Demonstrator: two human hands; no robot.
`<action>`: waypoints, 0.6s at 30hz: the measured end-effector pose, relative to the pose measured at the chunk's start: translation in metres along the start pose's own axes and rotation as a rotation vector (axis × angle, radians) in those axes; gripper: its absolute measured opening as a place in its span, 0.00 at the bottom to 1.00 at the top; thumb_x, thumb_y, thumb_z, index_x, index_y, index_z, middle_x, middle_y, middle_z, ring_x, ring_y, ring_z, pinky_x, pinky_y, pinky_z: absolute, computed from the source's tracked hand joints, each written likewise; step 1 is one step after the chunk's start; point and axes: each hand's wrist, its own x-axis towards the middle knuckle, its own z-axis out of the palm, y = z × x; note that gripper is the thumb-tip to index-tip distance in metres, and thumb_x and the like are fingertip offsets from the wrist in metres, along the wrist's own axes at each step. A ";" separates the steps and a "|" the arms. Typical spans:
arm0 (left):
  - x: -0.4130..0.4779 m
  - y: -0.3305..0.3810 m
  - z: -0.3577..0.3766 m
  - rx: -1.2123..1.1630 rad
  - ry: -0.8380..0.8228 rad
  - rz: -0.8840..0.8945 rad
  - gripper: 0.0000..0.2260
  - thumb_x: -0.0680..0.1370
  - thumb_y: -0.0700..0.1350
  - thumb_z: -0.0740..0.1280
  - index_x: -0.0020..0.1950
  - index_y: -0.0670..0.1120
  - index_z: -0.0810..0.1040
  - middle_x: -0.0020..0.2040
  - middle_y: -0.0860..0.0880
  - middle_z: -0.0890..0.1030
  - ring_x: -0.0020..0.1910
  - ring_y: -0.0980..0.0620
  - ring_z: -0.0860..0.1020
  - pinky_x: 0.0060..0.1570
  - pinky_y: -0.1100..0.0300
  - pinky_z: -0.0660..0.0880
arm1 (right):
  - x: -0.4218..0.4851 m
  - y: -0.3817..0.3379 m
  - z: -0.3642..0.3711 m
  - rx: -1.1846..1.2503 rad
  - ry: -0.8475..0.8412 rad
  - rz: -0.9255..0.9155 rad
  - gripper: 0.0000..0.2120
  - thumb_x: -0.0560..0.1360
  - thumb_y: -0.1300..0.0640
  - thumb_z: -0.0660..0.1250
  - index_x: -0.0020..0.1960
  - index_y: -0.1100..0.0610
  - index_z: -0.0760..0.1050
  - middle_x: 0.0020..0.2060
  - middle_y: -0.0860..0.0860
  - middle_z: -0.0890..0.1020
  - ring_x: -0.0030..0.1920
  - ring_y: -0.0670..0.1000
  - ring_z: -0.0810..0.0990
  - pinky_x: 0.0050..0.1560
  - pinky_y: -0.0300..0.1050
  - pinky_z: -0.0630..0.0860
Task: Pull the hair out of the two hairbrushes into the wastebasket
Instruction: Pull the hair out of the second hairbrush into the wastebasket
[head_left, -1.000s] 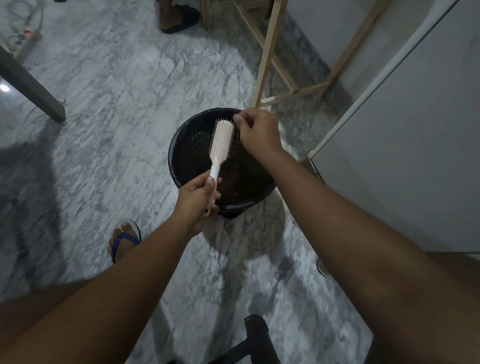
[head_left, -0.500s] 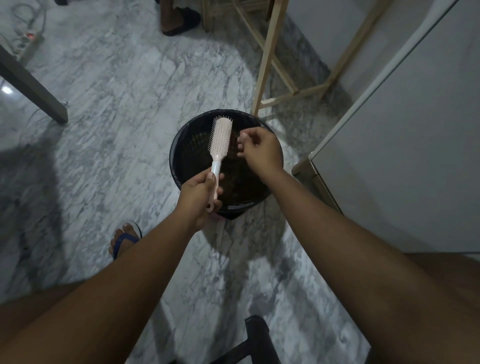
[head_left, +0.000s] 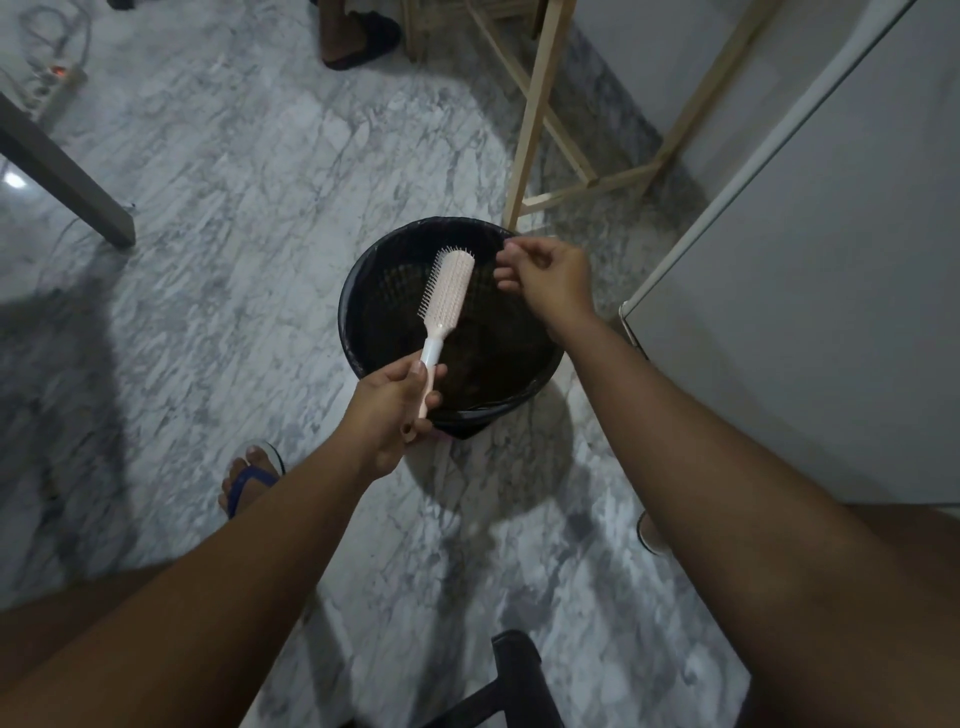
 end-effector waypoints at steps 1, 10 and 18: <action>-0.001 -0.002 -0.001 -0.008 0.009 0.001 0.10 0.84 0.42 0.60 0.59 0.45 0.79 0.50 0.46 0.79 0.33 0.56 0.72 0.21 0.66 0.65 | 0.003 -0.002 -0.001 0.006 0.017 0.017 0.11 0.81 0.62 0.65 0.60 0.67 0.79 0.46 0.57 0.85 0.40 0.48 0.85 0.39 0.39 0.83; -0.004 -0.003 0.015 0.051 0.013 0.044 0.10 0.83 0.41 0.62 0.58 0.50 0.81 0.54 0.47 0.82 0.35 0.55 0.73 0.25 0.63 0.67 | -0.006 -0.017 0.033 -0.466 -0.143 -0.150 0.23 0.69 0.46 0.78 0.60 0.55 0.81 0.58 0.50 0.83 0.58 0.47 0.80 0.55 0.36 0.74; -0.003 0.002 0.012 0.017 -0.017 0.031 0.11 0.84 0.40 0.61 0.62 0.47 0.80 0.53 0.47 0.82 0.34 0.55 0.73 0.24 0.64 0.67 | 0.008 -0.020 0.030 -0.099 0.062 0.062 0.14 0.81 0.51 0.65 0.46 0.59 0.85 0.44 0.54 0.86 0.44 0.49 0.85 0.49 0.46 0.83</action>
